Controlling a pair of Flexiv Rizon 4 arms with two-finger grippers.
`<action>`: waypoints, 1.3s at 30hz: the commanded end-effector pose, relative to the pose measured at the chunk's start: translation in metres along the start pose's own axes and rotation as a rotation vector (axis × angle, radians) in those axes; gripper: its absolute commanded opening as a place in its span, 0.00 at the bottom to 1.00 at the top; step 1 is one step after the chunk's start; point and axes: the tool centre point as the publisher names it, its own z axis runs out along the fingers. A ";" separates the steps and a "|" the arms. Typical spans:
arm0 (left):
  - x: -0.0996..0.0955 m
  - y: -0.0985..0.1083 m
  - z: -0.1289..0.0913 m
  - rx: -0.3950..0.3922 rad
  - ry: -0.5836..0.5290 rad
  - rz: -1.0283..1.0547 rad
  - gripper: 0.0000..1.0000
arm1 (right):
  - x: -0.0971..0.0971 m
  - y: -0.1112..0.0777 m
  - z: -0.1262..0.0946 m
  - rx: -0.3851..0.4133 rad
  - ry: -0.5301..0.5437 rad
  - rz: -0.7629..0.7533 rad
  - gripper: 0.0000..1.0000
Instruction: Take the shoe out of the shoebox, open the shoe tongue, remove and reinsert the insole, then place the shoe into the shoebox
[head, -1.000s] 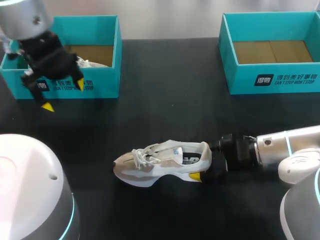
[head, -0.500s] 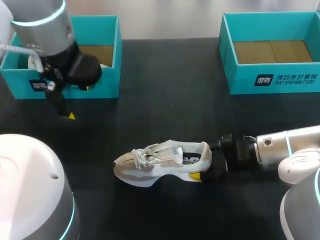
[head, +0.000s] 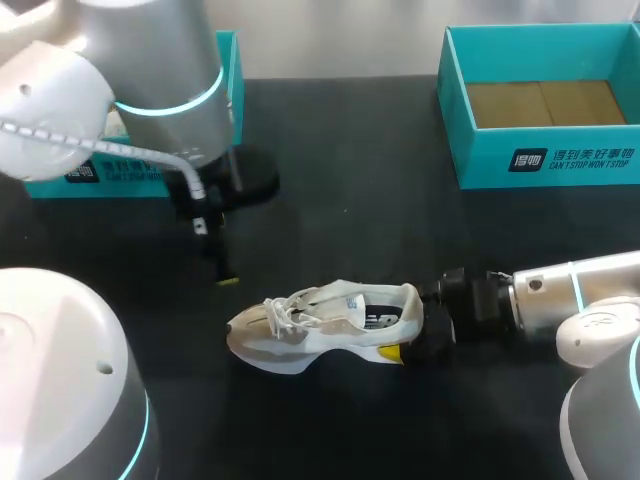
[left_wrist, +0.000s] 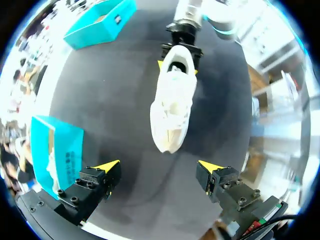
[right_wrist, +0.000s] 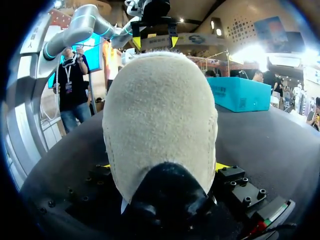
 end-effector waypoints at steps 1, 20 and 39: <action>-0.006 -0.020 0.003 -0.067 0.070 -0.631 1.00 | 0.001 0.001 0.000 0.007 0.000 0.001 0.00; 0.024 -0.078 0.011 -0.057 0.044 -1.173 1.00 | 0.001 0.001 0.000 0.007 0.000 0.001 0.00; 0.036 -0.107 0.026 -0.137 0.104 -1.418 1.00 | 0.001 0.001 0.000 0.007 0.000 0.001 0.00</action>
